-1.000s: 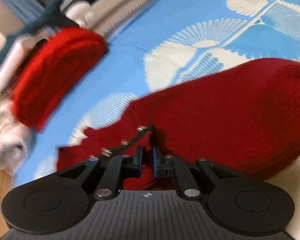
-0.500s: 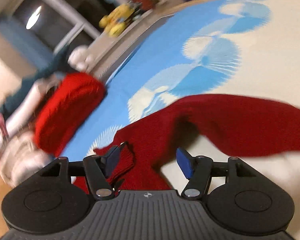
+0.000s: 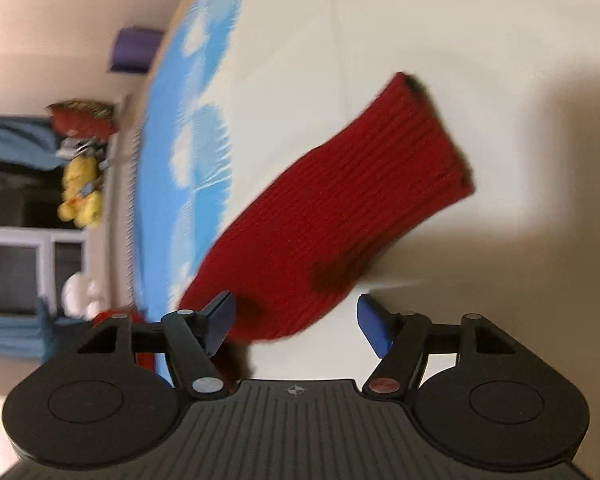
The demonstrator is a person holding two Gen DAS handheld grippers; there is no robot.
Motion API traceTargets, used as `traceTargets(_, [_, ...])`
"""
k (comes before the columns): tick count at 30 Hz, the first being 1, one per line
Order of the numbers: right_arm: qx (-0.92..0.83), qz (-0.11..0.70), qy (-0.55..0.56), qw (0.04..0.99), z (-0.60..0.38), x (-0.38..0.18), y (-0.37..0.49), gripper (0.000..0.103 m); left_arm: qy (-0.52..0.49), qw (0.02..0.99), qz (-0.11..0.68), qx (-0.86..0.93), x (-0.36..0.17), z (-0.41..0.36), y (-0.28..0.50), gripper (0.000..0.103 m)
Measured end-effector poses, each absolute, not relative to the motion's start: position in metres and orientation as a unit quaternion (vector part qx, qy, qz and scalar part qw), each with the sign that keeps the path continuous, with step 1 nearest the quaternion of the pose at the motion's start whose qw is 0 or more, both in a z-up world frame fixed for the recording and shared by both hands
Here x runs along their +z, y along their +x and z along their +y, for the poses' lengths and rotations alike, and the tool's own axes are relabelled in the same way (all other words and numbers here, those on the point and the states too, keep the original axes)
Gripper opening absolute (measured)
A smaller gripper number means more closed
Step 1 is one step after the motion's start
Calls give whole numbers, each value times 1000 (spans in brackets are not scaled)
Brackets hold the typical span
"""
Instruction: Fold small clothes
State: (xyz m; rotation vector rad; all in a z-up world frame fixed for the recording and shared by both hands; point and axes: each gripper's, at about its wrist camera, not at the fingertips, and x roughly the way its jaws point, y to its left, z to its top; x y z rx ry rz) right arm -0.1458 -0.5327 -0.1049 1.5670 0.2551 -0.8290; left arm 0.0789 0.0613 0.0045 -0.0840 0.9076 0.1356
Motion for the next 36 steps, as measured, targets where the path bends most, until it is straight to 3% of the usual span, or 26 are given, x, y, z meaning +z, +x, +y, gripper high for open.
traceTargets(5, [-390,123,611,678,-551,-92,-121,70,-29,884,458,90,-21,65,110,103])
traceTargets(7, [-434,136,550,700,-561,-84,-109,48,-28,886,454,88,-21,64,120,103])
traceTargets(8, [-460,153,517,705,-566,-79,-104,15,-25,887,452,89,-22,62,124,103])
traceTargets(18, [-468,105,367,797,-596,21,-50,14,-50,883,459,88,-20,68,133,103])
traceTargets(24, [-562,245,336,715,-612,-23,-11,14,-57,868,478,125,-25,82,137,103])
traceTargets(28, [-572,231,350,705,-609,-31,-13,14,-86,855,495,127,-30,99,141,103])
traceTargets(36, [-341,148,217,902,-477,66,76,14,-117,853,487,144,-24,112,141,103])
